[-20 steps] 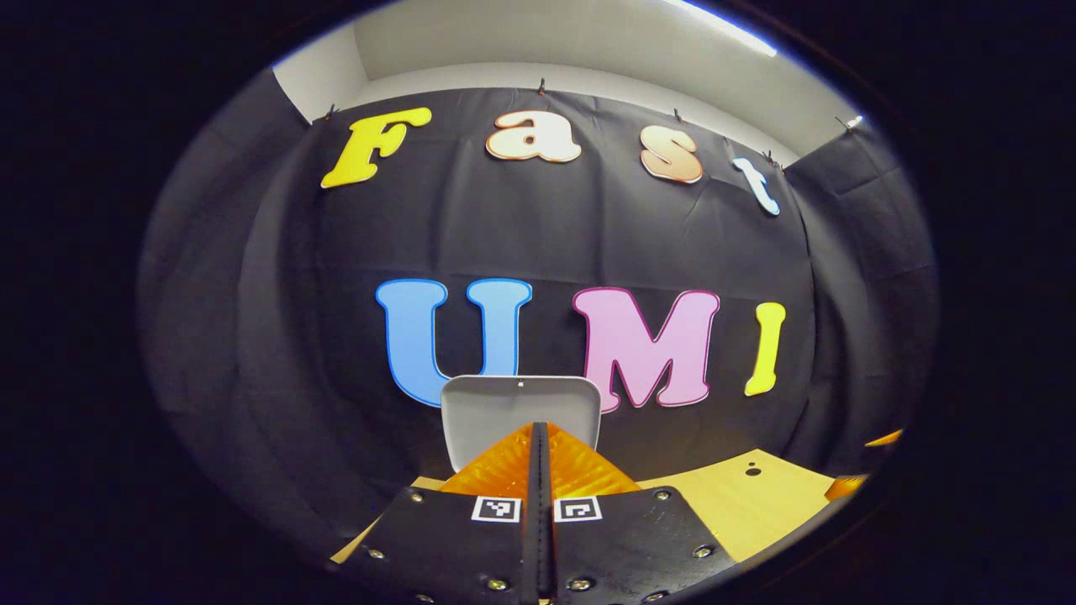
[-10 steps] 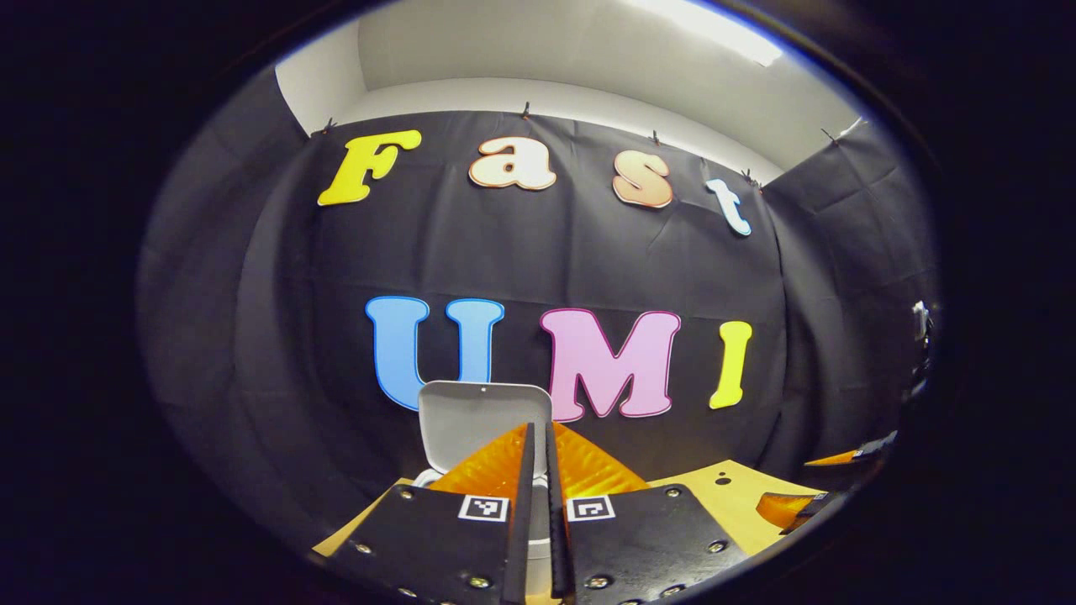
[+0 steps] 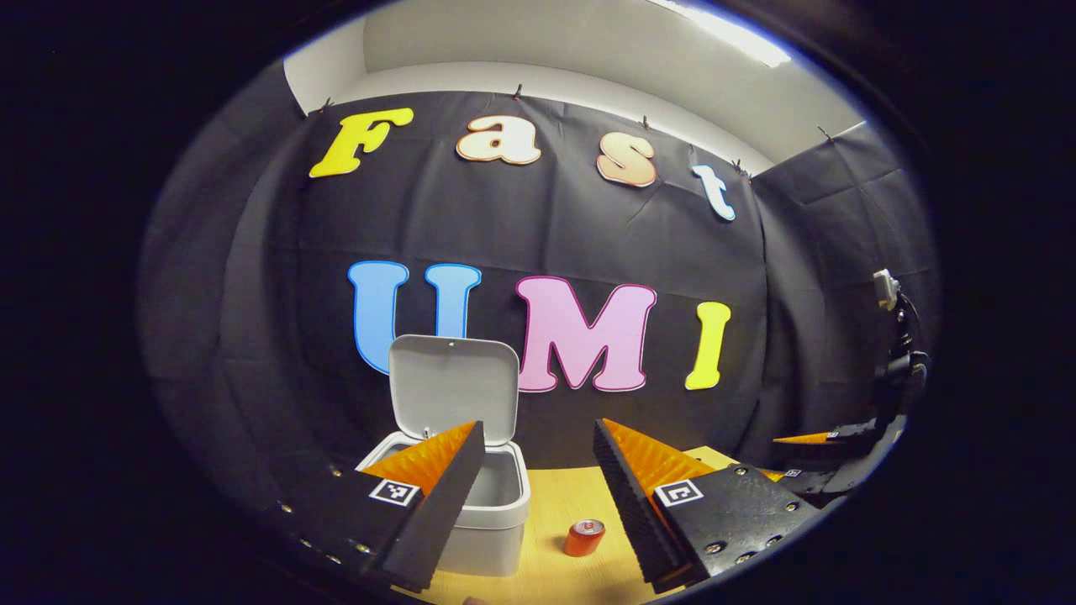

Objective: Press the lid of the desktop garbage bin to open it, pick up the crumpled paper on the desktop and throw it into the bin, then pick up the pop can on the desktop and drop it into the bin, and finally close the garbage bin lid.

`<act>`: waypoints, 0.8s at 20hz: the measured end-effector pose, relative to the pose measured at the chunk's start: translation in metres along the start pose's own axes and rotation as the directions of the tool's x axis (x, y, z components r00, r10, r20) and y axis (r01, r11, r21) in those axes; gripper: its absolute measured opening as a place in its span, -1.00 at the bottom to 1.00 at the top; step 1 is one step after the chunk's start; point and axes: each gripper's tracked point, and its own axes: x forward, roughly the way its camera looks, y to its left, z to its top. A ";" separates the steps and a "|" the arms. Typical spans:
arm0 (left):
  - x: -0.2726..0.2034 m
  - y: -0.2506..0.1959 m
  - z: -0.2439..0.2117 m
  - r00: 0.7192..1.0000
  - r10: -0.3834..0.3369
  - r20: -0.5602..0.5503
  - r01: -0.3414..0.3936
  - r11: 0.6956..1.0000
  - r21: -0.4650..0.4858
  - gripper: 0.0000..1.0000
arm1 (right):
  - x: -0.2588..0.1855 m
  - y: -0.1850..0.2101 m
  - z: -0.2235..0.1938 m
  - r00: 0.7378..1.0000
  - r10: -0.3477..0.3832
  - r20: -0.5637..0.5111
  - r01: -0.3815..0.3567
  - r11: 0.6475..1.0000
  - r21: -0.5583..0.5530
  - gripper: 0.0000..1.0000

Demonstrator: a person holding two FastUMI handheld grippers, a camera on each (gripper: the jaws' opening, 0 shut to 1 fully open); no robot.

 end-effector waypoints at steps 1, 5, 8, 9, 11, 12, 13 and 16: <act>0.000 0.000 -0.002 1.000 0.005 -0.003 -0.005 1.000 0.002 0.73 | 0.009 -0.003 -0.007 1.000 0.001 -0.031 -0.001 1.000 -0.005 0.96; -0.005 0.005 -0.015 0.999 0.029 -0.045 -0.029 1.000 0.004 0.73 | 0.060 -0.012 -0.042 0.983 0.025 -0.183 -0.034 0.998 -0.050 0.96; -0.017 0.013 -0.028 0.995 0.067 -0.077 -0.067 0.998 0.003 0.74 | 0.103 -0.014 -0.077 0.953 0.056 -0.297 -0.078 0.995 -0.063 0.96; -0.020 0.016 -0.033 0.993 0.078 -0.093 -0.078 0.997 0.006 0.73 | 0.113 -0.008 -0.093 0.930 0.099 -0.355 -0.122 0.992 -0.044 0.96; -0.024 0.015 -0.050 0.984 0.078 -0.160 -0.077 0.997 0.014 0.74 | 0.134 -0.009 -0.130 0.878 0.123 -0.463 -0.145 0.989 -0.013 0.97; -0.026 0.017 -0.056 0.980 0.086 -0.180 -0.084 0.996 0.018 0.73 | 0.144 -0.014 -0.144 0.853 0.117 -0.509 -0.138 0.990 -0.003 0.98; -0.029 0.019 -0.059 0.977 0.097 -0.190 -0.094 0.995 0.023 0.74 | 0.153 -0.017 -0.159 0.837 0.113 -0.536 -0.134 0.991 0.000 0.96; -0.039 0.021 -0.068 0.967 0.125 -0.221 -0.120 0.992 0.034 0.74 | 0.176 -0.032 -0.200 0.777 0.072 -0.625 -0.160 0.983 -0.086 0.97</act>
